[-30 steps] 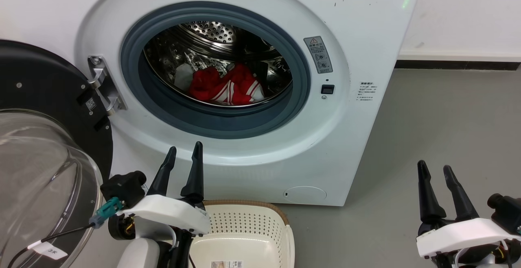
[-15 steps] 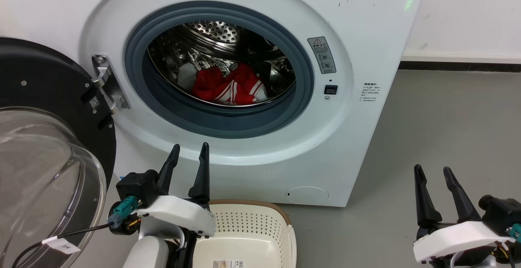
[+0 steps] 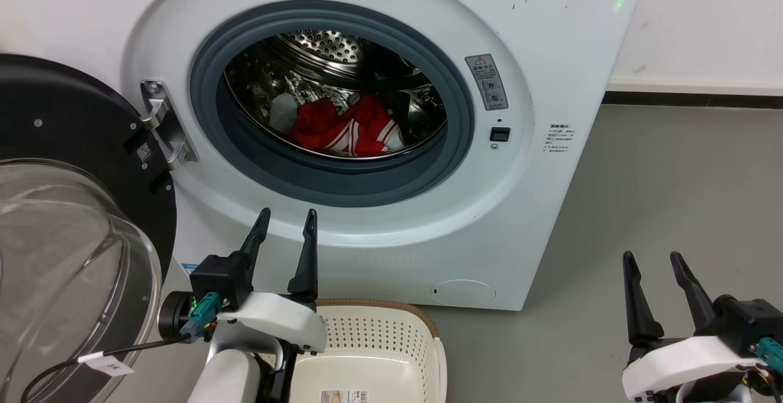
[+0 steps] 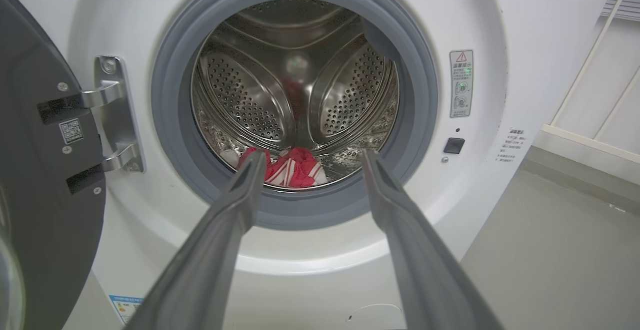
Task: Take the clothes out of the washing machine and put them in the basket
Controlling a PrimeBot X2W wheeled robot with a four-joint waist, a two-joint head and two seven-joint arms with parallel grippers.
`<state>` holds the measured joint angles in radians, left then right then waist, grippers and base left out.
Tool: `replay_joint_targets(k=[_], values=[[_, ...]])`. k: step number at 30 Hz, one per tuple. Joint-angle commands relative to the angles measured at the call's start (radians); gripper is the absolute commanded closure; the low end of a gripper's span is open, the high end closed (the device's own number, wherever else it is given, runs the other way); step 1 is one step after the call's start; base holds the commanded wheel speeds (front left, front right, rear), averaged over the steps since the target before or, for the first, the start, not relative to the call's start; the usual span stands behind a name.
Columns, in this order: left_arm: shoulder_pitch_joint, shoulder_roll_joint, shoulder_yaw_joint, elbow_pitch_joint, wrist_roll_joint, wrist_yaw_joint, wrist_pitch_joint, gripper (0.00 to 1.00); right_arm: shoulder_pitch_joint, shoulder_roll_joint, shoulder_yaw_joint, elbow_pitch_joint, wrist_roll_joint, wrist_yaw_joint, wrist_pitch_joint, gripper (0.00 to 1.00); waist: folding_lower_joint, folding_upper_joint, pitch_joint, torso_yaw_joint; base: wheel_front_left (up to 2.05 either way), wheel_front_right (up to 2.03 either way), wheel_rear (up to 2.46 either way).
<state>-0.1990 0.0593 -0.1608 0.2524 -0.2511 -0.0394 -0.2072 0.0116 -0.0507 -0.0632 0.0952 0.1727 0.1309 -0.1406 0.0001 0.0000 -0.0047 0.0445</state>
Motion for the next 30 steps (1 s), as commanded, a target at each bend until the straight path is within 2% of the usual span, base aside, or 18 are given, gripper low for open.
replay_joint_targets(k=[1,21,30], values=[[-0.021,0.006,-0.004,-0.003,0.022,0.006,-0.009,0.00,0.006,0.000,-0.003,-0.010,-0.024,0.000,-0.005,0.00,-0.0001,0.0000,0.001,0.000,0.00,0.00,0.00],[-0.033,0.004,-0.013,0.039,0.170,0.026,-0.048,0.00,0.019,0.001,-0.013,-0.017,-0.147,0.000,-0.014,0.00,-0.0001,0.0000,0.001,0.002,0.00,0.00,0.00],[-0.031,-0.002,-0.007,0.054,0.192,0.023,-0.059,0.00,0.024,0.001,-0.018,-0.011,-0.162,0.000,-0.021,0.00,-0.0001,0.0000,0.001,0.004,0.00,0.00,0.00]])
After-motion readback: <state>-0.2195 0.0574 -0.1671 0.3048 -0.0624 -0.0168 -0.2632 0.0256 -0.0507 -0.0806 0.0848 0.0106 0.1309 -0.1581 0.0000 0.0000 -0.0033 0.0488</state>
